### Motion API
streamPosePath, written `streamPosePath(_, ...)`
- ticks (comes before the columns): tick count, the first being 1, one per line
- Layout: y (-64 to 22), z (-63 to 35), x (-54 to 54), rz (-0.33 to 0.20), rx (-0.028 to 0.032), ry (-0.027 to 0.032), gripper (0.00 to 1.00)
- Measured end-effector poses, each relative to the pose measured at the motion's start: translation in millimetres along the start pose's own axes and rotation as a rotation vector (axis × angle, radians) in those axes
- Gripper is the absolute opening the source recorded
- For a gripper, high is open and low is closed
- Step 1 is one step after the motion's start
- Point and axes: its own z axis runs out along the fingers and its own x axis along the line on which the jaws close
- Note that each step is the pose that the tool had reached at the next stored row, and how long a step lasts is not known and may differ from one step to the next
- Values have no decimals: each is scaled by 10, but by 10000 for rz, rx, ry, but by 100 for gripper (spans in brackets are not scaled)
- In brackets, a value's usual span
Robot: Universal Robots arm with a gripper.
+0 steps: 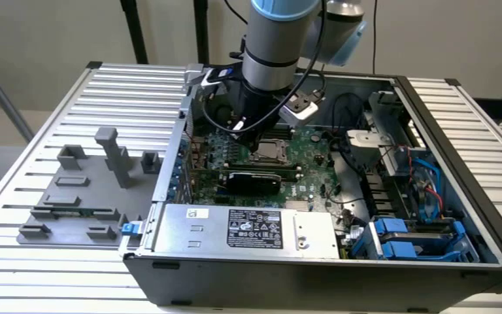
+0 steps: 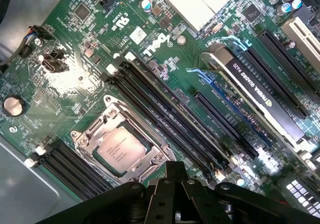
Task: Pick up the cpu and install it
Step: 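Install the second cpu locking lever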
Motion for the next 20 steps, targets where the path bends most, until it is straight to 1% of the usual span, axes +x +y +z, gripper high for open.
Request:
streamPosePath(6, 16, 13, -14, 2, 4, -5, 11)
streamPosePath(8, 19, 32, -15, 0, 4, -6, 11)
streamPosePath(12, 21, 105, -28, 0, 5, -4, 11)
streamPosePath(17, -6, 191, -73, 0, 5, -4, 11)
streamPosePath(20, -15, 241, -94, -1, 24, 13, 11)
